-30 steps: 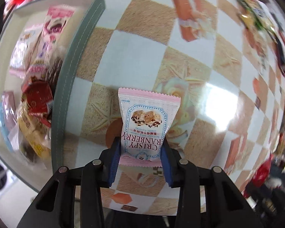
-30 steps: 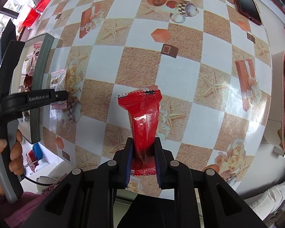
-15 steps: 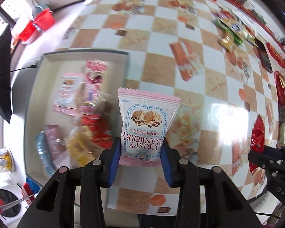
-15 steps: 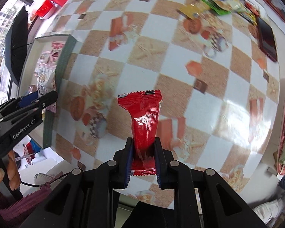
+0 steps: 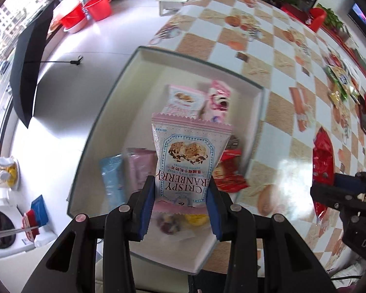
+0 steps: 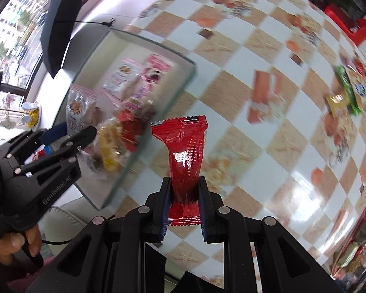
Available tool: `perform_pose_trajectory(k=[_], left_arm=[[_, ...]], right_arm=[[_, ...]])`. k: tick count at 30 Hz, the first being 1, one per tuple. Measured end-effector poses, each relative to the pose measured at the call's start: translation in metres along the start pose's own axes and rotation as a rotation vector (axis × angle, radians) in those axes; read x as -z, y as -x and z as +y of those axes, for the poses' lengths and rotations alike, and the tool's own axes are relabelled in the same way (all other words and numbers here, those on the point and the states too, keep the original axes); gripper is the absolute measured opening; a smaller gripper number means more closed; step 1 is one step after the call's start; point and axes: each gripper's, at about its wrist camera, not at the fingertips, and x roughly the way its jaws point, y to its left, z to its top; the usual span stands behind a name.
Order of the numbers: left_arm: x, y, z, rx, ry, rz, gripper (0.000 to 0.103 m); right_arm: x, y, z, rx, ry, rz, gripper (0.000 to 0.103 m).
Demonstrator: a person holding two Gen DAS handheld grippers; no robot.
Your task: Organize snacks
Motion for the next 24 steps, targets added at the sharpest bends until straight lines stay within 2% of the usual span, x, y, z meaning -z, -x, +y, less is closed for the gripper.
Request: perform_pose_trajectory(k=[6,8,9,10,11,12,14,15,16,19,21,22,23,24], left_arm=[[0.002,-0.015,0.034,0.000,0.040,0.027,0.045],[0.004,-0.015,0.040,0.005,0.043,0.018,0.055],[0.005,-0.014,0.041,0.006,0.044,0.010,0.071],[0.005,-0.013,0.043,0.002,0.046,-0.005,0.080],[0.006,-0.009,0.044,-0.007,0.045,-0.023,0.081],[0.007,-0.008,0.044,-0.009,0.041,-0.027,0.081],[0.008,-0.008,0.045,0.002,0.039,-0.012,0.084],[0.008,-0.010,0.046,0.012,0.043,0.006,0.084],[0.008,-0.011,0.046,0.016,0.043,0.013,0.084],[0.008,-0.006,0.046,-0.040,0.038,-0.019,0.084],[0.008,-0.001,0.046,-0.051,0.042,-0.042,0.084],[0.009,0.001,0.047,-0.051,0.048,-0.044,0.084],[0.008,0.002,0.047,-0.051,0.055,-0.037,0.084],[0.008,0.002,0.048,-0.043,0.060,-0.029,0.084]], right_arm=[[-0.039,-0.014,0.048,-0.039,0.059,0.022,0.022],[-0.051,-0.021,0.061,-0.025,0.080,0.032,0.022],[-0.055,-0.024,0.065,-0.020,0.086,0.043,0.022],[-0.058,-0.028,0.069,-0.019,0.090,0.060,0.022],[-0.060,-0.030,0.071,-0.019,0.091,0.073,0.024],[-0.061,-0.031,0.072,-0.016,0.093,0.080,0.029],[-0.061,-0.029,0.075,-0.004,0.102,0.075,0.086],[-0.061,-0.027,0.077,0.005,0.108,0.061,0.091],[-0.060,-0.024,0.078,0.016,0.116,0.039,0.091],[-0.058,-0.021,0.077,0.038,0.120,0.036,0.091],[-0.058,-0.019,0.075,0.060,0.115,0.028,0.091],[-0.057,-0.018,0.073,0.069,0.113,0.025,0.094],[-0.056,-0.018,0.071,0.078,0.111,0.026,0.103],[-0.055,-0.017,0.069,0.083,0.107,0.025,0.103]])
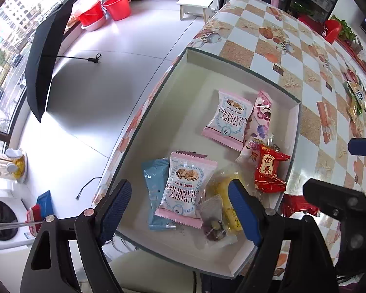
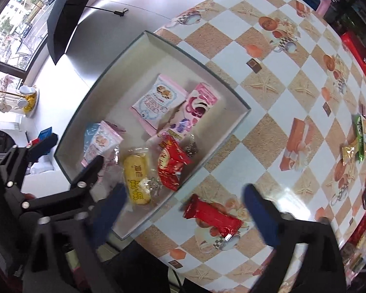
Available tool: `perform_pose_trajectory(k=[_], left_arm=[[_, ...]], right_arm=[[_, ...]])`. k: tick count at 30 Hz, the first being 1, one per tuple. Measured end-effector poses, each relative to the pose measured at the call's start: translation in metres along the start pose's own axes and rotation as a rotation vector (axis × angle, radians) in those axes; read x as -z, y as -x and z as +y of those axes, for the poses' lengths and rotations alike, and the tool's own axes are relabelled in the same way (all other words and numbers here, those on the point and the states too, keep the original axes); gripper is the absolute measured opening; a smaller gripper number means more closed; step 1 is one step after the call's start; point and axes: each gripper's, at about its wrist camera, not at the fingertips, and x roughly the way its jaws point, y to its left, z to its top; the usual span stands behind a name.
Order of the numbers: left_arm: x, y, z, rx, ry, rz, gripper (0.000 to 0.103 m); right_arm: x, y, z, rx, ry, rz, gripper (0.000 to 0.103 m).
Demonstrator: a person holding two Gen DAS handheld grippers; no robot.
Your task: Organize snacks
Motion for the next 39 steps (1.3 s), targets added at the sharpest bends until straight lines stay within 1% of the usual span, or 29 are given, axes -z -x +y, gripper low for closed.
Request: perform_pose_trajectory(k=[2,4,7,18,21,35,37,39], left_arm=[[0.000,0.001,0.001,0.029,0.008,0.004,0.084],[0.000,0.001,0.000,0.016,0.007,0.019,0.084],[0.000,0.000,-0.003,-0.008,-0.004,0.025,0.084],[0.003,-0.003,-0.008,-0.017,-0.009,0.051,0.084],[0.002,-0.003,-0.007,-0.028,-0.002,0.051,0.084],[0.000,-0.002,-0.007,-0.029,-0.003,0.056,0.084],[-0.002,-0.001,-0.007,-0.025,0.000,0.051,0.084],[-0.003,0.003,-0.006,-0.014,0.000,0.030,0.084]], right_arm=[[0.003,0.002,-0.006,0.000,-0.009,-0.009,0.103],[0.003,0.004,-0.007,-0.009,-0.015,-0.008,0.103],[0.004,0.007,-0.005,0.002,-0.001,-0.012,0.103],[0.007,0.009,-0.004,0.001,0.000,-0.016,0.103],[0.007,0.011,-0.003,0.000,-0.002,-0.020,0.103],[0.007,0.016,-0.003,-0.004,0.002,-0.036,0.103],[0.006,0.018,-0.004,-0.007,0.000,-0.041,0.103],[0.006,0.020,-0.004,-0.007,0.000,-0.046,0.103]])
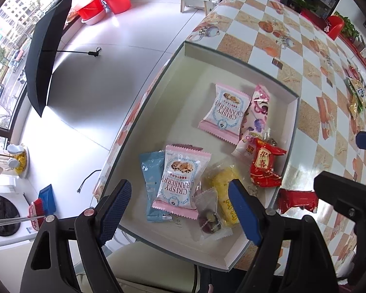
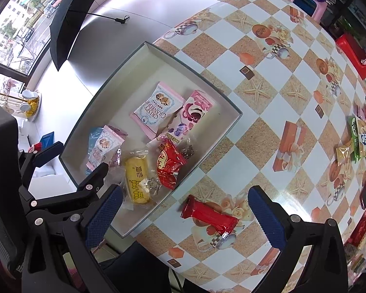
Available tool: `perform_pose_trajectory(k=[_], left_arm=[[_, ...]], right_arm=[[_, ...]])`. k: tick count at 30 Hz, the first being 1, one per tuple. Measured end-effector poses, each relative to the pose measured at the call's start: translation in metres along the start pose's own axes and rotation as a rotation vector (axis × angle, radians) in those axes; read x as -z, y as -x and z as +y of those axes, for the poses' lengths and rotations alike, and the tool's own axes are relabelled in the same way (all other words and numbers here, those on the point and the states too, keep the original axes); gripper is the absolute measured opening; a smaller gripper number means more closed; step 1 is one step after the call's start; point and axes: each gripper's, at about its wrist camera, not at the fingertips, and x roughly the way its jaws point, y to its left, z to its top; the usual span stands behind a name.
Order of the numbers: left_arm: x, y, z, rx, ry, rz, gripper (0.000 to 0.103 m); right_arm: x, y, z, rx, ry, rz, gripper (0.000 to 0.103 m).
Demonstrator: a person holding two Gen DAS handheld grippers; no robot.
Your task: Organize snacks
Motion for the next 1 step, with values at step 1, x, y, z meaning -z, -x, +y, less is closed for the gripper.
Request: perform_pose_trajectory(k=[1], left_arm=[[-0.0002,0.0019,-0.0003,0.004,-0.004,-0.008,0.084]], right_arm=[[-0.0003,0.0009,-0.0004,-0.002,-0.001,-0.003,0.103]])
